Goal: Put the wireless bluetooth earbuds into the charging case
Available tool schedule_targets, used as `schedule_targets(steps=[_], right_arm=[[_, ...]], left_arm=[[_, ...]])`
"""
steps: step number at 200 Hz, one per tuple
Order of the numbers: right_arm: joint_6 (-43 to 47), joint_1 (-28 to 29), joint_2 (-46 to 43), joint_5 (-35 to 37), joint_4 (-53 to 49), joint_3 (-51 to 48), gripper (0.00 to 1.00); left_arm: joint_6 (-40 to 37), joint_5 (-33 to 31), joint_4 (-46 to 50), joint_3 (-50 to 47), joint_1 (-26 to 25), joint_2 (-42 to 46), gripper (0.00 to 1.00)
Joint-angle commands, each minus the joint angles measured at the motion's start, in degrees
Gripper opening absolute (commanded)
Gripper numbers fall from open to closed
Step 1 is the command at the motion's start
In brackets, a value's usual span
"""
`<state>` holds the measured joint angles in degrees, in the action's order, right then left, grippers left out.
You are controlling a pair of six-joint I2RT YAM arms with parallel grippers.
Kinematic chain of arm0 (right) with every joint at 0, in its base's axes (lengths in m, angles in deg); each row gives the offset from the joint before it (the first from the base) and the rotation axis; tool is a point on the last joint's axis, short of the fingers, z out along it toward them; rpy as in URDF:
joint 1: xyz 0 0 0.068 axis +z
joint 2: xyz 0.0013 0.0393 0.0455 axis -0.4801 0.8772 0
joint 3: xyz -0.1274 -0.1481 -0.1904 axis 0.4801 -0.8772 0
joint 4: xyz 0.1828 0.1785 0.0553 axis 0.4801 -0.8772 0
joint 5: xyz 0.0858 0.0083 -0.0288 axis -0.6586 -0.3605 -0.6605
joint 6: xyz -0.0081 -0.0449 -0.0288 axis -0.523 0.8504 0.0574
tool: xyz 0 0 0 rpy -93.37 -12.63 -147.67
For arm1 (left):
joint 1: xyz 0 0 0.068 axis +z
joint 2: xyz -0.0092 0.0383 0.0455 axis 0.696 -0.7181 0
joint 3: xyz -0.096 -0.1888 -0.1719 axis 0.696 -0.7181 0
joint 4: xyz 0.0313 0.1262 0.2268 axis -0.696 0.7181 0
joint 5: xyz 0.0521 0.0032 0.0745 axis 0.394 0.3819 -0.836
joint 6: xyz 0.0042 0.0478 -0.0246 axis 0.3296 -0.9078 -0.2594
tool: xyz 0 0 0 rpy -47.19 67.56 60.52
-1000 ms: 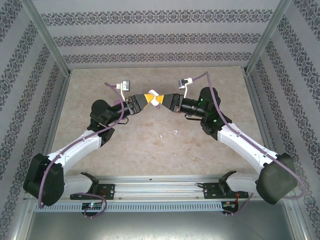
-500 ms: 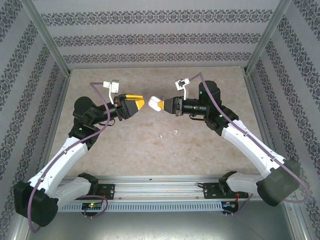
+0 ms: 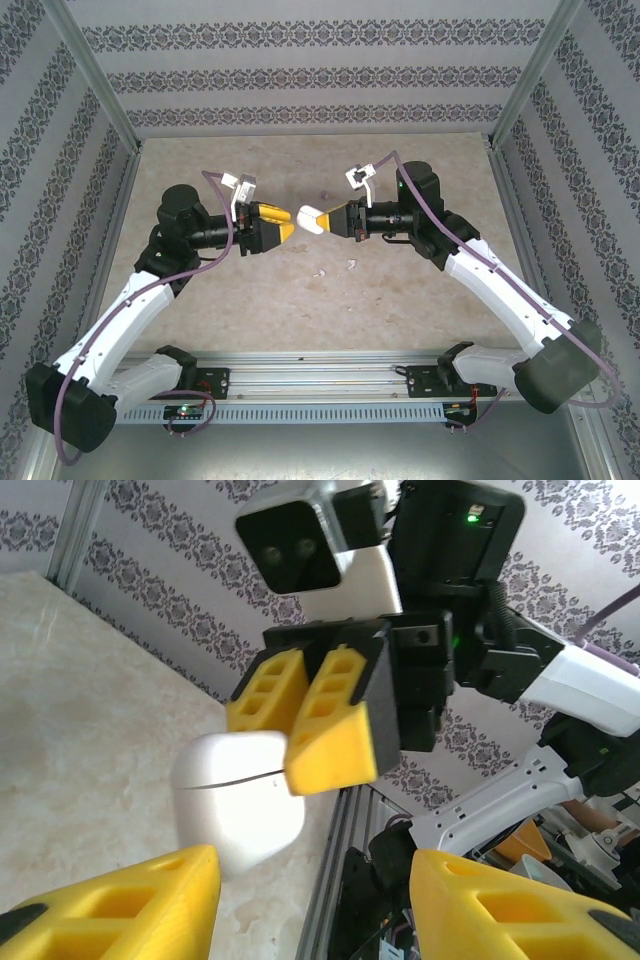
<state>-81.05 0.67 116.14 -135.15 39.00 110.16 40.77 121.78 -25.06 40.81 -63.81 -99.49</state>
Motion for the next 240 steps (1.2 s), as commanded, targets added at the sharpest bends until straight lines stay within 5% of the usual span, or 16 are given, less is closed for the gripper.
schedule_targets(steps=[1, 38, 197, 240], right_arm=[[1.8, 0.12, -1.37, -2.24, 1.15, 1.64, 0.11], [2.33, 1.62, -0.17, -2.89, 0.94, 2.59, 0.12], [2.07, 3.33, 1.65, -3.89, 1.55, 3.07, 0.11], [1.23, 3.42, 1.73, -3.99, 2.99, 2.15, 0.13]], left_arm=[[0.2, 1.97, -1.11, -0.15, 0.29, -0.49, 0.52], [2.76, 1.98, -5.12, -0.8, -0.2, -2.24, 0.41], [5.2, 4.7, -8.92, -0.82, -2.94, -5.84, 0.31], [4.81, 5.41, -9.19, -0.97, -3.24, -6.24, 0.1]])
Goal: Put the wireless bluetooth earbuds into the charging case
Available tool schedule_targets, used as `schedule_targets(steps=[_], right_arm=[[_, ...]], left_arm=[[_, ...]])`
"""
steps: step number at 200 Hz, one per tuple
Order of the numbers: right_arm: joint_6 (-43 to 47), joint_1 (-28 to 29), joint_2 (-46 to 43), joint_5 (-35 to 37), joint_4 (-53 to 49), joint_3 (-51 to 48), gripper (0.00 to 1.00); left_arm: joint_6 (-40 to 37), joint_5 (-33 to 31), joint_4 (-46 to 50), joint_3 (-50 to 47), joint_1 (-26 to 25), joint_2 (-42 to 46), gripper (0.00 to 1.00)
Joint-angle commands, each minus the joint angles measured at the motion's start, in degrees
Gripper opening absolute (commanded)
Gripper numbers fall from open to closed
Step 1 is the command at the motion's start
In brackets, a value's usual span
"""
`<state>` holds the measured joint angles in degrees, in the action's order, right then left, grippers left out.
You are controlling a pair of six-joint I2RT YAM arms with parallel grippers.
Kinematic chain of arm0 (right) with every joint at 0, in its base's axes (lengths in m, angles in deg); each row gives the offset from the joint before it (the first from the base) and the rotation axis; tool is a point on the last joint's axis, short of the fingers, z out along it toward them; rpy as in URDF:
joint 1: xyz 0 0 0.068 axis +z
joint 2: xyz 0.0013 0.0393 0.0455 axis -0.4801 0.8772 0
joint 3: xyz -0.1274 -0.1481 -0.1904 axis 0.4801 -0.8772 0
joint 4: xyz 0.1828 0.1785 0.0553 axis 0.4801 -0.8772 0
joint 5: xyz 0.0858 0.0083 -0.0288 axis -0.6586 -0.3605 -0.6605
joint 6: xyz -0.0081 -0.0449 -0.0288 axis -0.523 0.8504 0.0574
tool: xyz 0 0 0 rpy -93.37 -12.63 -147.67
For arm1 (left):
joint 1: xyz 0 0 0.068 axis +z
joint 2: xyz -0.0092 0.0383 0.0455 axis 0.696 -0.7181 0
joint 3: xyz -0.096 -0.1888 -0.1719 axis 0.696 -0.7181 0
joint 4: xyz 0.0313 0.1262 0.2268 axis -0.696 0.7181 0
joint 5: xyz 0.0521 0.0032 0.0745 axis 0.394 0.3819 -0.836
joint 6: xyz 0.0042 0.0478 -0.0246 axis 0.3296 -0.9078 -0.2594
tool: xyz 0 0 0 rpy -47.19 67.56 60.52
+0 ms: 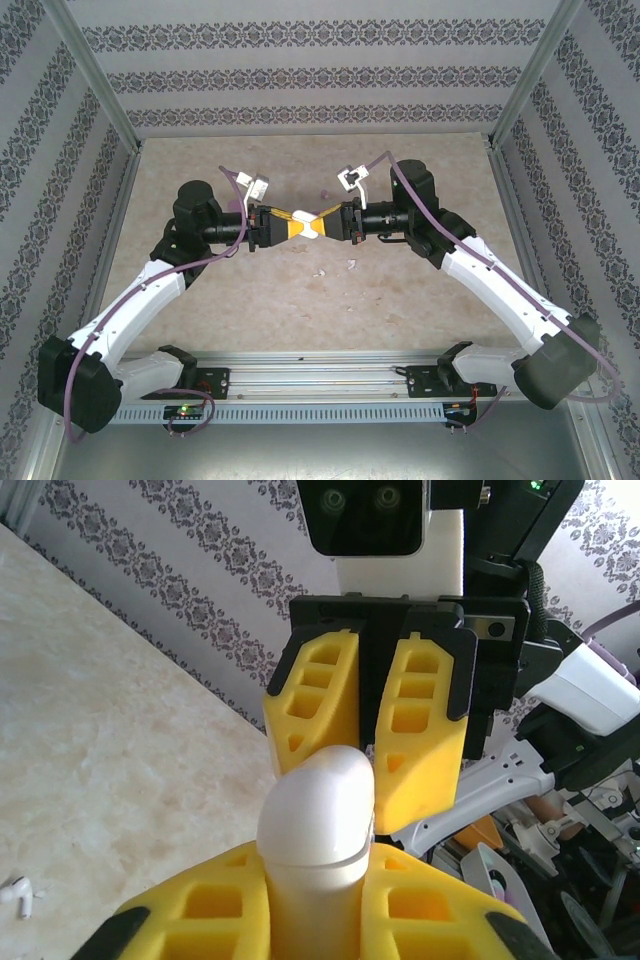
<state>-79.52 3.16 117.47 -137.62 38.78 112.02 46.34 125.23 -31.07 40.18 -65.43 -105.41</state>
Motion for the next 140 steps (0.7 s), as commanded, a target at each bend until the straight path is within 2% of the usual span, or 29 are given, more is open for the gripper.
schedule_targets(steps=[1, 35, 58, 82, 140], right_arm=[[-0.3, 0.93, 0.41, -1.52, 3.24, 0.28, 0.13], [-0.23, 0.58, 1.7, -1.18, 2.74, 0.74, 0.28], [0.48, 0.07, 3.07, -0.49, 0.55, 1.33, 0.35], [0.88, -0.22, 4.68, 0.8, -1.58, 1.97, 0.38], [0.12, -1.6, 7.24, 4.37, -5.83, 2.81, 0.44]], left_arm=[[-0.83, 1.91, -3.14, -0.39, -1.62, -0.25, 0.1], [-3.35, 1.41, -5.73, -2.42, -1.67, 1.9, 0.0], [-7.04, 0.91, -3.64, -3.31, -1.61, 3.67, 0.0], [-9.35, -0.12, -1.77, -4.18, -1.62, 5.49, 0.0], [-9.39, -2.97, -6.31, -9.61, -1.65, 9.17, 0.0]])
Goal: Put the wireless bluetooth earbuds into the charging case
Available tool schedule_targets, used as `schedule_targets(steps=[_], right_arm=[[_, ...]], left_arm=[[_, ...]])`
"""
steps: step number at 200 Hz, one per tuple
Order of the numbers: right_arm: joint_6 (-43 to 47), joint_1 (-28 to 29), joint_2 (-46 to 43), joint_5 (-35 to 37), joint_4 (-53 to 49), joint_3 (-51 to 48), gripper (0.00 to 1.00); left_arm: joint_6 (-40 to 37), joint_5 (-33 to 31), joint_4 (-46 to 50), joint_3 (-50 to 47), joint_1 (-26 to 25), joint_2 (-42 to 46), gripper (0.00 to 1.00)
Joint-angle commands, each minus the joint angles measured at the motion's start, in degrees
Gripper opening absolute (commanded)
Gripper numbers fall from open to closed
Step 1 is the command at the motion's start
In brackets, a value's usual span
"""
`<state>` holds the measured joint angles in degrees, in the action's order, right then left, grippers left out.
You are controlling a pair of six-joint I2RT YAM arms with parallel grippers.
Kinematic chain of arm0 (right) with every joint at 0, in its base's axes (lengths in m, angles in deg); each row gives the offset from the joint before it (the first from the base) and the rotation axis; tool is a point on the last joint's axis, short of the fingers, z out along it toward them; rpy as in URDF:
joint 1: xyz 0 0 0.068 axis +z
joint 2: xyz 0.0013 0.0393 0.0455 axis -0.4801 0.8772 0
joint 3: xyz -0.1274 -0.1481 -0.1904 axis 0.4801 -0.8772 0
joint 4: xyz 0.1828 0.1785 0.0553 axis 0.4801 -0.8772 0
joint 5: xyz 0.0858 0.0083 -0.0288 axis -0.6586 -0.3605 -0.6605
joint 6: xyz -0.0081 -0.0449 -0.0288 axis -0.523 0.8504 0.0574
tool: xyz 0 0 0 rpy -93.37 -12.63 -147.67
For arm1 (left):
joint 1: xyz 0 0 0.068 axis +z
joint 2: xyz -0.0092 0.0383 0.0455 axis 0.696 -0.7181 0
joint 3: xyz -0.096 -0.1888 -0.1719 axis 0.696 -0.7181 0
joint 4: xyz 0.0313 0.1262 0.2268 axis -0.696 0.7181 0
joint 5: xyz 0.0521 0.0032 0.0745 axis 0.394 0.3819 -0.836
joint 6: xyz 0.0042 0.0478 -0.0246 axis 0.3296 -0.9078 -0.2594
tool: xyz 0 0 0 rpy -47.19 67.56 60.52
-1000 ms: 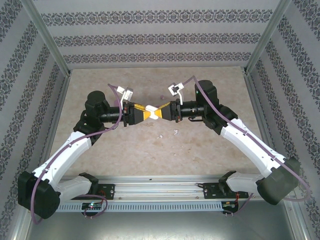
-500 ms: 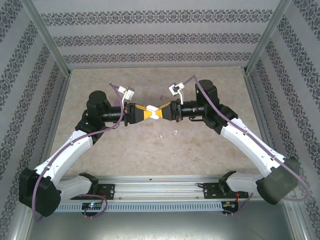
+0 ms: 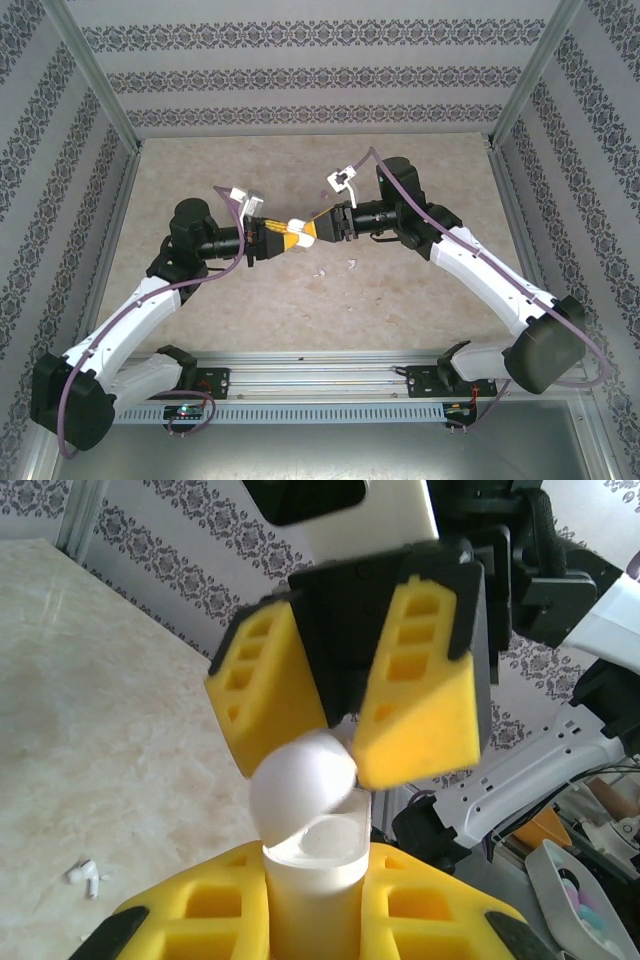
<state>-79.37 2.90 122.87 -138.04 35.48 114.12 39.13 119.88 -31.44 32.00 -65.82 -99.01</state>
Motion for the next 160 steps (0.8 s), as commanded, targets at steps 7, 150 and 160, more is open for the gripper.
schedule_targets(steps=[7, 150, 160], right_arm=[[-0.14, -1.44, 2.04, 4.79, -2.71, 0.87, 0.45], [-13.44, -1.13, -2.2, 30.5, -21.0, -2.89, 0.52], [-16.97, -0.04, -1.86, 32.68, -19.91, -5.23, 0.51]], left_arm=[[-2.46, 1.81, -5.83, -2.03, -1.22, 3.13, 0.0], [-11.96, -19.62, 2.37, -14.58, -1.22, 13.71, 0.0], [-13.29, -20.73, 4.24, -15.33, -1.22, 15.26, 0.0]])
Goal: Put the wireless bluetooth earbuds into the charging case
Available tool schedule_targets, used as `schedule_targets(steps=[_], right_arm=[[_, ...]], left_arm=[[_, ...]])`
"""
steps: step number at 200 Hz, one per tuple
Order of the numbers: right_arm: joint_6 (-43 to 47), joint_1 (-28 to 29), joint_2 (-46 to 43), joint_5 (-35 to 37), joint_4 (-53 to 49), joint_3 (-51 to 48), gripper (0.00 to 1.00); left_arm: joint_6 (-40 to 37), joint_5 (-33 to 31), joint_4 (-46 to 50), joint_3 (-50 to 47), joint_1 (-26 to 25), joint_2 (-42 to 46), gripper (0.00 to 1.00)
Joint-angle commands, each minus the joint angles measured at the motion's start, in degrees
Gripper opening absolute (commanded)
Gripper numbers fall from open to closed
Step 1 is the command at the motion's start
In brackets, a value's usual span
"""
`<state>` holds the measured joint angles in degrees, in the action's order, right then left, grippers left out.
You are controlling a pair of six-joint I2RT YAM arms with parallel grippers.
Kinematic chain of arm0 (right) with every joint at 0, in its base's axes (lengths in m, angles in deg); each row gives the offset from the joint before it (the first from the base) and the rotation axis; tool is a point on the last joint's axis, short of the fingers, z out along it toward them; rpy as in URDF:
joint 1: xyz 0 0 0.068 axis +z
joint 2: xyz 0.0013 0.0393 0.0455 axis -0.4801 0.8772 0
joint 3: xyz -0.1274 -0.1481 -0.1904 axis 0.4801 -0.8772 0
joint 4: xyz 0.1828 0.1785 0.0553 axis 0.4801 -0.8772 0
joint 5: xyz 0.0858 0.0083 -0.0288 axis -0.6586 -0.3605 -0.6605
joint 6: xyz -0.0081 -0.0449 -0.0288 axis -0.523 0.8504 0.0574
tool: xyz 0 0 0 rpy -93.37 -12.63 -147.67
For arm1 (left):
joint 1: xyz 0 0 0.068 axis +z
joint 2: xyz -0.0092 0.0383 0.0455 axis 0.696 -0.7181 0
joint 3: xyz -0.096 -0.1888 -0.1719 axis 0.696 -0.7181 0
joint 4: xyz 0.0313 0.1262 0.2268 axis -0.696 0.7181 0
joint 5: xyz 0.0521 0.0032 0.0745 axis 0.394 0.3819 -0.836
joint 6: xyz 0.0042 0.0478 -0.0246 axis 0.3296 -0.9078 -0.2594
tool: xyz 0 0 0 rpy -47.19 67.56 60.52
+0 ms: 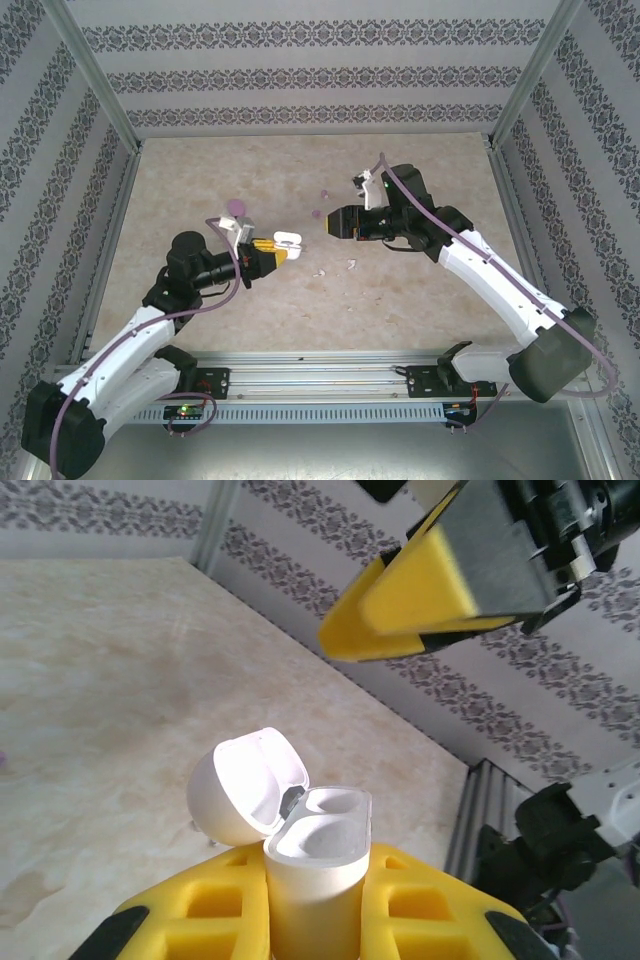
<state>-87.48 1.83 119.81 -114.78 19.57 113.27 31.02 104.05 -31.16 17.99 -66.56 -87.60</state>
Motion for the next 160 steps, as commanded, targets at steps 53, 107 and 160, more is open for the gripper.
schedule_targets(steps=[53, 107, 160], right_arm=[[-19.57, 9.54, 11.3, 13.85, 3.05, -8.19, 0.51], [-23.63, 12.99, 23.87, 13.74, 6.57, -5.72, 0.55], [-22.91, 13.02, 29.75, 14.45, 6.62, -2.85, 0.56]], left_arm=[[-7.72, -6.53, 8.96, -3.47, -0.48, 7.01, 0.0], [-7.3, -6.9, 8.55, -5.89, -0.52, 9.05, 0.0], [-7.04, -7.41, 9.22, -7.97, -0.53, 11.84, 0.0]])
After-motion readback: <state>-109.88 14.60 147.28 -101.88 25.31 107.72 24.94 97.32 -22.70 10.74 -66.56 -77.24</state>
